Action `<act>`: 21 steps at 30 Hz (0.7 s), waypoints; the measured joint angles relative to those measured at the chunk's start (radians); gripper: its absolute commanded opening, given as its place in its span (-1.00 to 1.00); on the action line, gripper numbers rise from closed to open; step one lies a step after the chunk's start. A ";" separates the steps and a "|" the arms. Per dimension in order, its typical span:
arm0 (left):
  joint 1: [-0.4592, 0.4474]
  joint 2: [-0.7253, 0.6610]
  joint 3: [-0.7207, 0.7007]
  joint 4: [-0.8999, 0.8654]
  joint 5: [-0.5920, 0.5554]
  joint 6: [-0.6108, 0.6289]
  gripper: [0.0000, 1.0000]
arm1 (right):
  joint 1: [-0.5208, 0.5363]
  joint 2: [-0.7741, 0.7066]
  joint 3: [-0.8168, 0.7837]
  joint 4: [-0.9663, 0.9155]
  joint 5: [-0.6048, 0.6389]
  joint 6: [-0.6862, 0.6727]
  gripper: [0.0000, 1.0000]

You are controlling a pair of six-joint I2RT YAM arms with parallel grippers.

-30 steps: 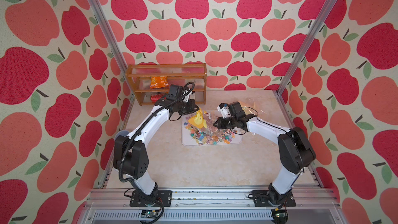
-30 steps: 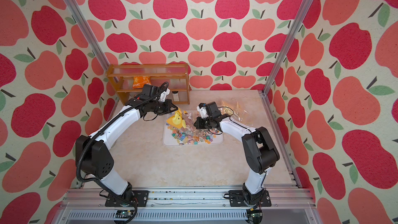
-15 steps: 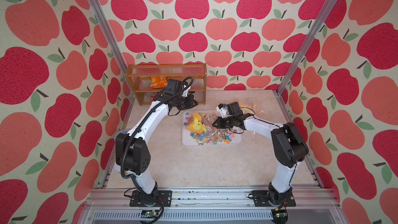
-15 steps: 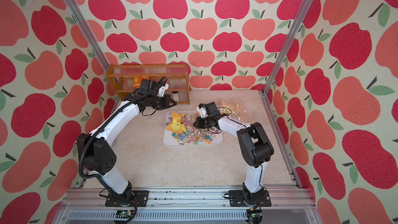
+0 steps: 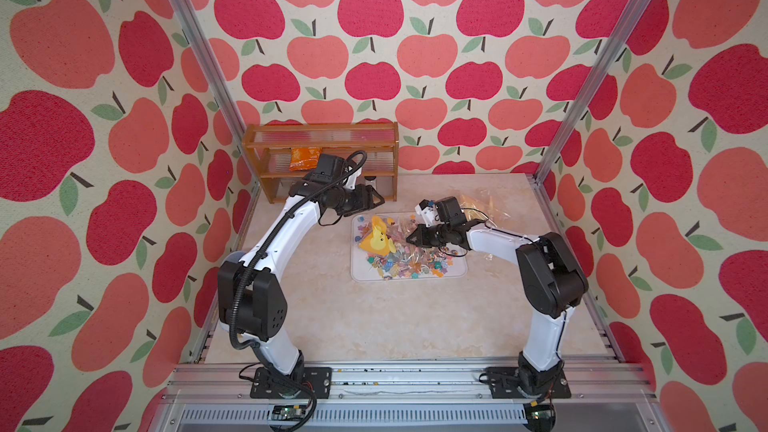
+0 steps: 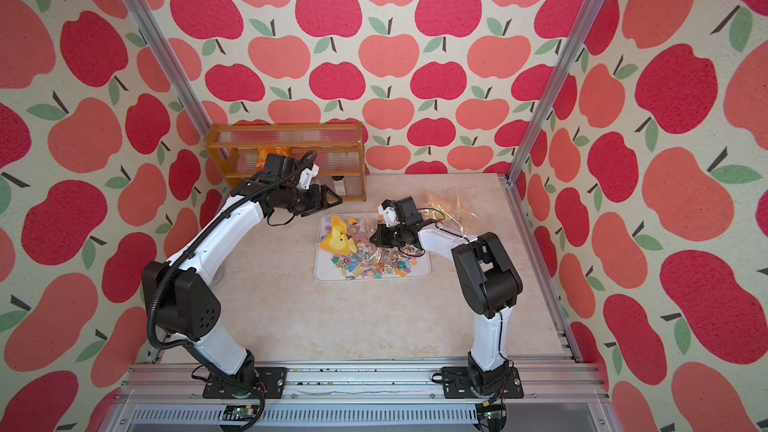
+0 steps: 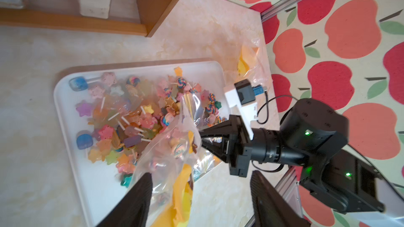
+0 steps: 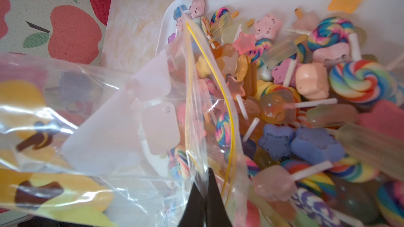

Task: Pour candies out of the ziploc bag
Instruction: 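Pour the candies out of the ziploc bag onto the tray.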

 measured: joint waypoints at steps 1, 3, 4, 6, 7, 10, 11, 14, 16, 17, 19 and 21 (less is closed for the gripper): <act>0.000 -0.014 -0.033 -0.007 -0.011 0.000 0.72 | 0.000 0.000 0.000 0.000 0.000 0.000 -1.00; -0.011 -0.031 -0.068 -0.021 -0.035 0.001 0.73 | 0.000 0.000 0.000 0.003 -0.004 0.001 -1.00; -0.020 -0.039 -0.084 -0.023 -0.048 0.000 0.73 | 0.000 0.000 0.000 0.004 -0.005 0.003 -1.00; -0.032 -0.056 -0.112 -0.021 -0.058 0.000 0.71 | 0.000 0.000 0.000 0.004 -0.008 0.007 -1.00; -0.036 -0.065 -0.126 -0.021 -0.060 0.000 0.68 | 0.002 0.000 0.000 0.004 -0.008 0.007 -1.00; -0.040 -0.077 -0.146 -0.021 -0.068 0.001 0.55 | 0.002 0.000 0.000 0.005 -0.008 0.008 -1.00; -0.040 -0.077 -0.148 -0.021 -0.071 0.001 0.48 | 0.004 0.000 0.000 0.005 -0.008 0.008 -1.00; -0.042 -0.077 -0.164 -0.006 -0.075 -0.002 0.17 | 0.009 0.000 0.000 0.005 -0.008 0.011 -1.00; -0.045 -0.075 -0.180 0.006 -0.076 -0.005 -0.01 | 0.014 -0.002 0.000 0.005 -0.008 0.014 -1.00; -0.046 -0.071 -0.187 0.010 -0.076 -0.002 -0.04 | 0.018 -0.002 0.000 0.005 -0.008 0.015 -1.00; -0.051 -0.061 -0.191 0.016 -0.076 -0.003 -0.05 | 0.025 -0.004 0.002 0.005 -0.008 0.016 -1.00; -0.058 -0.048 -0.191 0.023 -0.076 -0.003 -0.10 | 0.031 -0.004 0.008 0.004 -0.008 0.018 -1.00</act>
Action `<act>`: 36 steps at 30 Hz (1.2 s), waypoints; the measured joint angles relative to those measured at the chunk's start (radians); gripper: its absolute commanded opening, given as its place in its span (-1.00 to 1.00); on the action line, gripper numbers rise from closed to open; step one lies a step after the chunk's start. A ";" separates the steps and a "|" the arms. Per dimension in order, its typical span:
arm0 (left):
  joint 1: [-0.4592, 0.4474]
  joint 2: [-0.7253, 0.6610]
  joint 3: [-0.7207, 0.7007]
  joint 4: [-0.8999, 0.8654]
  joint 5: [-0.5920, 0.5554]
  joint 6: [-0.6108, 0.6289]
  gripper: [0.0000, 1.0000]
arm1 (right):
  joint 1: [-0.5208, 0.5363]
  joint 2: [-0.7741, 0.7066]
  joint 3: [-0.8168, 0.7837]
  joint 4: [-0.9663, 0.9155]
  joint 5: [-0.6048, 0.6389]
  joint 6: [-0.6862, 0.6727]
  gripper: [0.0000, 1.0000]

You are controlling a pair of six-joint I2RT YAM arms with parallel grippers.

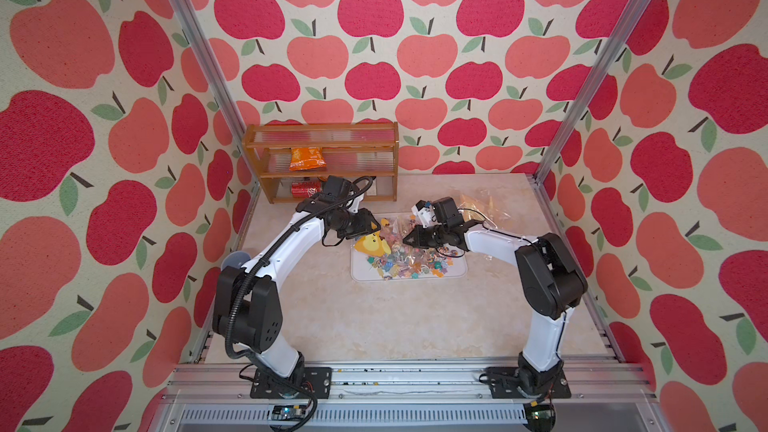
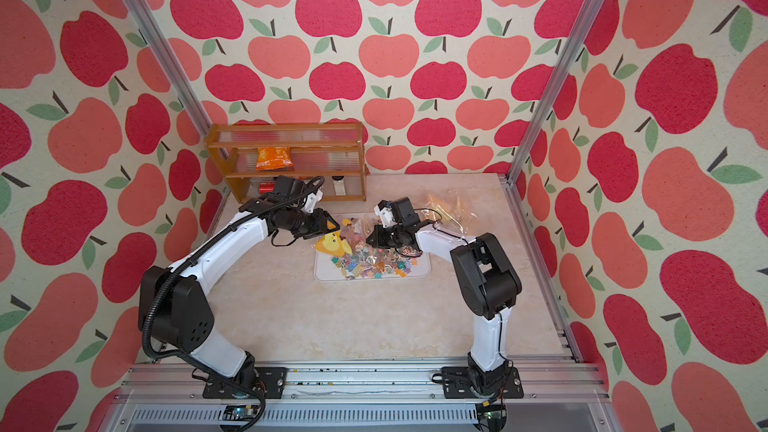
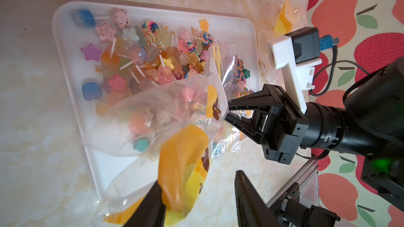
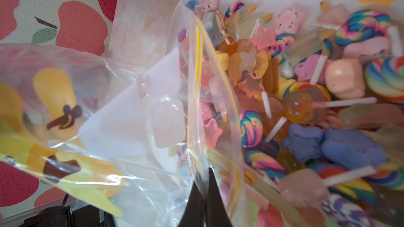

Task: Pour candies out of the ziploc bag
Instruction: 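Pour the candies out of the ziploc bag onto the tray.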

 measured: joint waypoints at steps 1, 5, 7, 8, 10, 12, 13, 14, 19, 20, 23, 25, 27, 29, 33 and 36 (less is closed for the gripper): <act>-0.003 0.007 0.000 0.002 0.000 0.000 -0.24 | 0.003 0.000 0.005 0.000 0.000 0.000 -1.00; -0.007 0.026 0.000 0.006 -0.004 0.002 -0.77 | 0.008 -0.002 0.019 0.000 0.000 0.000 -1.00; -0.007 0.027 0.000 0.008 -0.008 0.001 -0.95 | 0.009 -0.002 0.022 0.000 0.000 0.000 -1.00; -0.007 0.027 0.000 0.010 -0.010 0.003 -1.00 | 0.010 -0.002 0.022 0.000 0.000 0.000 -1.00; -0.007 0.027 0.000 0.008 -0.015 0.007 -1.00 | 0.010 -0.002 0.022 0.000 0.000 0.000 -1.00; -0.007 0.026 0.000 0.008 -0.019 0.008 -1.00 | 0.010 -0.004 0.022 0.000 0.000 0.000 -1.00; -0.007 0.026 0.000 0.008 -0.021 0.008 -1.00 | 0.011 -0.006 0.022 0.000 0.000 0.000 -1.00; -0.007 0.026 0.002 0.005 -0.023 0.012 -1.00 | 0.011 -0.010 0.022 -0.001 0.001 0.000 -1.00; -0.007 0.010 0.034 -0.025 -0.038 0.030 -1.00 | 0.023 -0.024 0.029 0.000 0.001 0.001 -1.00; -0.007 0.003 0.042 -0.030 -0.043 0.032 -1.00 | 0.024 -0.024 0.031 0.000 0.000 0.001 -1.00; -0.005 -0.026 0.066 -0.038 -0.050 0.038 -1.00 | 0.034 -0.024 0.038 0.000 0.000 0.003 -0.99; -0.003 -0.046 0.082 -0.041 -0.052 0.039 -1.00 | 0.038 -0.024 0.040 0.000 0.000 0.005 -0.96; -0.002 -0.060 0.092 -0.048 -0.053 0.041 -1.00 | 0.042 -0.024 0.041 0.006 -0.003 0.008 -0.94; -0.001 -0.068 0.098 -0.056 -0.054 0.047 -1.00 | 0.046 -0.024 0.042 0.019 -0.008 0.012 -0.92; 0.011 -0.070 0.111 -0.068 -0.064 0.064 -1.00 | 0.046 -0.026 0.031 0.088 -0.039 0.051 -0.91; 0.038 -0.070 0.111 -0.075 -0.063 0.065 -1.00 | 0.038 -0.028 0.001 0.169 -0.077 0.101 -0.90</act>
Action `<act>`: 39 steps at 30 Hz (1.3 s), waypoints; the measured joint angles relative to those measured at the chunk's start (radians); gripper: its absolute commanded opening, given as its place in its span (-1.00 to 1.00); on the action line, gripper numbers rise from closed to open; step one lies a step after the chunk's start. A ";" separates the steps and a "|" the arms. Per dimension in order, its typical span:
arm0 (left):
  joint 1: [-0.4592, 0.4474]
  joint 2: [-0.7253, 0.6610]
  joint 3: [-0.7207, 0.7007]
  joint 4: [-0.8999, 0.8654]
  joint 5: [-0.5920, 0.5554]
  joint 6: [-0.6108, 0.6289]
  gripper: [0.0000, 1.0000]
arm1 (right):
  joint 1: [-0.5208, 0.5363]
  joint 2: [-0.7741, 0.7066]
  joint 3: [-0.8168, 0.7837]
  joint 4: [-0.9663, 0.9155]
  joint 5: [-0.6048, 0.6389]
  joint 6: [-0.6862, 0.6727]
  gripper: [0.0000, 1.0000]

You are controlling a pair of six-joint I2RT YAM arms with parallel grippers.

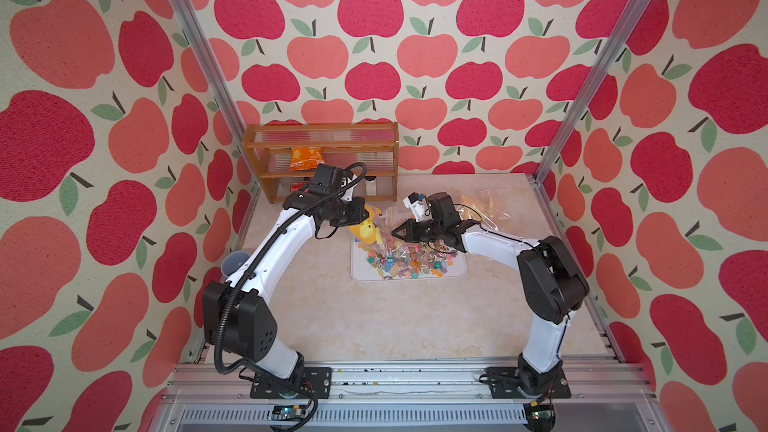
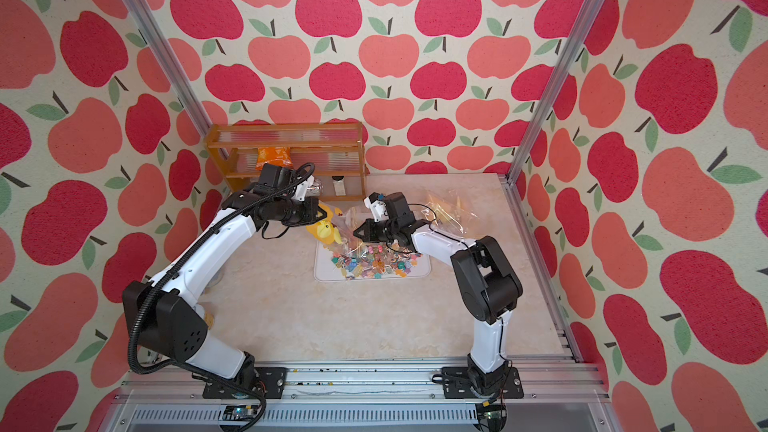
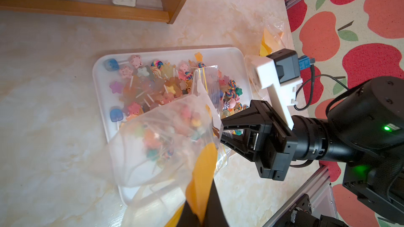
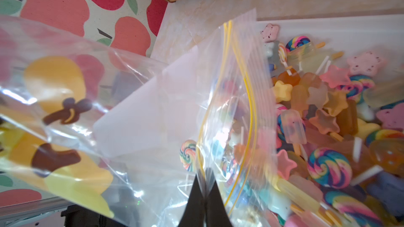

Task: Pour candies out of the ziploc bag
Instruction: 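Pour the candies out of the ziploc bag onto the tray.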

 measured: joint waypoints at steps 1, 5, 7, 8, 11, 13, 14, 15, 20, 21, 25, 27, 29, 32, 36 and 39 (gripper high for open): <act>0.007 0.000 0.000 0.000 0.000 0.000 -1.00 | -0.003 0.000 -0.008 0.019 -0.009 0.014 -0.90; 0.017 0.000 0.000 0.000 -0.001 0.003 -1.00 | -0.011 0.000 -0.017 0.066 -0.026 0.046 -0.90; 0.017 0.000 0.003 -0.006 0.000 0.011 -1.00 | -0.014 0.000 -0.024 0.103 -0.036 0.067 -0.90; 0.017 0.000 0.009 -0.012 -0.001 0.014 -1.00 | -0.015 0.000 -0.028 0.121 -0.041 0.075 -0.90; 0.017 0.000 0.037 -0.026 -0.006 0.021 -1.00 | -0.019 0.000 -0.066 0.231 -0.067 0.134 -0.90; 0.019 0.000 0.058 -0.028 -0.009 0.025 -1.00 | -0.027 0.005 -0.096 0.327 -0.095 0.194 -0.92; 0.021 0.000 0.064 -0.029 -0.009 0.027 -1.00 | -0.031 0.010 -0.104 0.371 -0.106 0.220 -0.94; 0.025 0.000 0.068 -0.029 -0.009 0.028 -1.00 | -0.037 0.021 -0.111 0.434 -0.123 0.261 -0.98; 0.048 0.002 0.068 -0.034 -0.012 0.040 -1.00 | -0.055 0.076 -0.143 0.698 -0.172 0.411 -1.00; 0.053 0.002 0.068 -0.037 -0.013 0.042 -1.00 | -0.056 0.085 -0.152 0.745 -0.179 0.438 -1.00; 0.066 0.006 0.068 -0.045 -0.016 0.043 -1.00 | -0.061 0.098 -0.167 0.858 -0.201 0.508 -1.00; 0.069 0.015 0.069 -0.045 -0.017 0.044 -1.00 | -0.061 0.098 -0.167 0.906 -0.210 0.535 -1.00; 0.071 0.027 0.071 -0.048 -0.019 0.044 -1.00 | -0.062 0.100 -0.167 0.954 -0.218 0.561 -1.00; 0.078 0.045 0.074 -0.055 -0.020 0.044 -1.00 | -0.064 0.126 -0.167 1.059 -0.229 0.622 -1.00; 0.084 0.053 0.074 -0.060 -0.018 0.043 -1.00 | -0.071 0.199 -0.167 1.164 -0.238 0.705 -1.00; 0.084 0.053 0.075 -0.060 -0.014 0.043 -1.00 | -0.074 0.212 -0.174 1.159 -0.241 0.714 -1.00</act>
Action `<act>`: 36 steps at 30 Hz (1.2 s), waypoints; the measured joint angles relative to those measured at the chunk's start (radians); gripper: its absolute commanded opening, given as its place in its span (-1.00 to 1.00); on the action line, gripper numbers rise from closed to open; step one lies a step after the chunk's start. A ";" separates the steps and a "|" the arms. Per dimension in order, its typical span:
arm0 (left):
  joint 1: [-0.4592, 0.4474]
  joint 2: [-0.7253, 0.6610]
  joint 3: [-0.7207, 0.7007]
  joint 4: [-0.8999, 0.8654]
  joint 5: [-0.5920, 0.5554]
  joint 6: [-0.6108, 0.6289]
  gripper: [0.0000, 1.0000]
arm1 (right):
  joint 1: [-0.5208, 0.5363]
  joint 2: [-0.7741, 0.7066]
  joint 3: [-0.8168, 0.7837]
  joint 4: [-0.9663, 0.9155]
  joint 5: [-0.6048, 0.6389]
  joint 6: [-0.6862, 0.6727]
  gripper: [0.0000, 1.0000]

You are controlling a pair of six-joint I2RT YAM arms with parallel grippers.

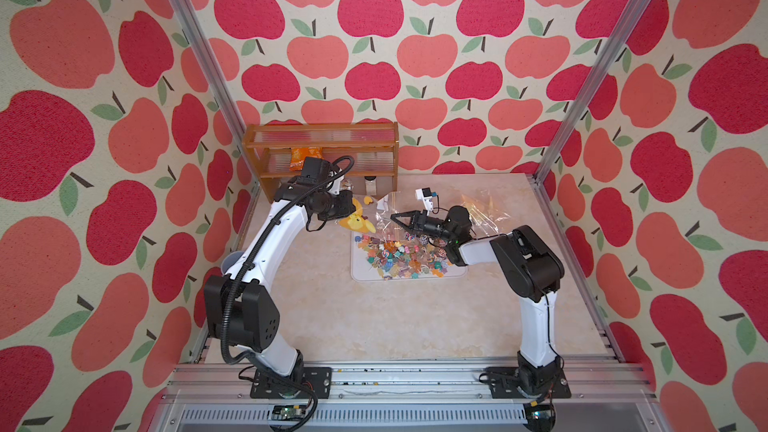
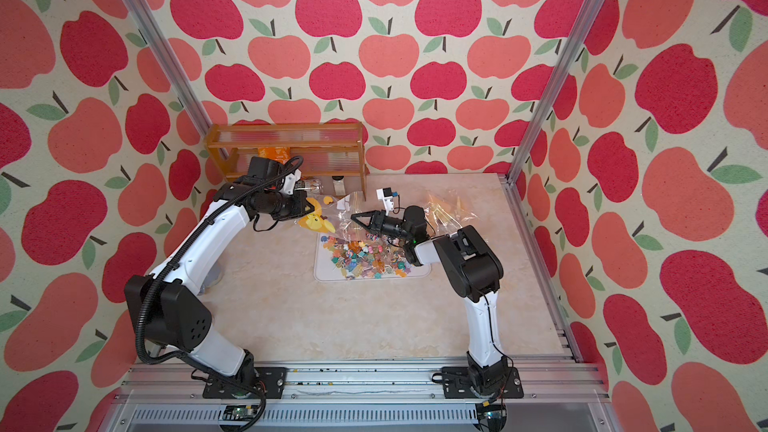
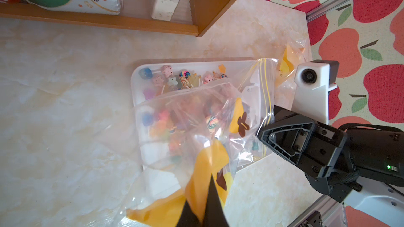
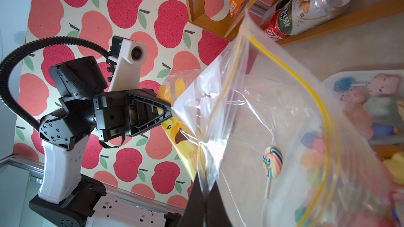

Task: Pour candies out of the ziploc bag
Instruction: 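Pour the candies out of the ziploc bag onto the tray.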

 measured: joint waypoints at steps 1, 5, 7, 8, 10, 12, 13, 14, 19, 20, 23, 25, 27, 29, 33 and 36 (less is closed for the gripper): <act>0.000 0.000 0.000 0.000 0.000 0.000 -1.00 | 0.000 -0.004 -0.002 -0.007 0.000 -0.004 -1.00; 0.000 0.000 0.007 -0.001 0.009 -0.001 -1.00 | -0.001 -0.035 -0.007 -0.086 0.002 -0.052 -0.97; -0.008 0.000 0.021 -0.009 0.010 -0.001 -1.00 | 0.000 -0.055 -0.007 -0.156 0.005 -0.097 -0.92; -0.013 0.000 0.028 -0.011 0.007 -0.001 -1.00 | 0.000 -0.062 -0.007 -0.182 0.005 -0.114 -0.91; -0.040 0.000 0.059 -0.023 0.003 -0.001 -1.00 | 0.000 -0.070 -0.007 -0.237 0.006 -0.150 -0.90; -0.071 0.000 0.090 -0.034 -0.002 0.000 -1.00 | 0.000 -0.071 -0.007 -0.277 0.010 -0.171 -0.85; -0.087 0.000 0.110 -0.042 -0.004 0.000 -1.00 | 0.000 -0.071 -0.007 -0.297 0.012 -0.179 -0.85; -0.099 0.000 0.126 -0.048 -0.005 0.000 -1.00 | 0.000 -0.070 -0.007 -0.307 0.013 -0.185 -0.85; -0.122 0.000 0.189 -0.085 -0.014 0.000 -1.00 | 0.007 -0.070 0.010 -0.334 0.016 -0.204 -0.85; -0.124 0.000 0.196 -0.091 -0.020 0.000 -1.00 | 0.008 -0.070 0.014 -0.336 0.016 -0.205 -0.85; -0.137 0.001 0.211 -0.104 -0.032 0.000 -1.00 | 0.016 -0.070 0.021 -0.339 0.016 -0.208 -0.85; -0.151 0.008 0.215 -0.112 -0.043 0.000 -1.00 | 0.021 -0.070 0.021 -0.348 0.017 -0.208 -0.85; -0.163 0.019 0.219 -0.121 -0.051 0.000 -1.00 | 0.026 -0.070 0.021 -0.357 0.017 -0.212 -0.85; -0.172 0.036 0.237 -0.135 -0.056 0.000 -1.00 | 0.027 -0.070 0.021 -0.367 0.017 -0.219 -0.85; -0.173 0.059 0.290 -0.157 -0.073 0.003 -1.00 | 0.028 -0.066 0.023 -0.386 0.017 -0.234 -0.85; -0.172 0.063 0.312 -0.174 -0.080 0.004 -1.00 | 0.028 -0.054 0.038 -0.389 0.017 -0.237 -0.85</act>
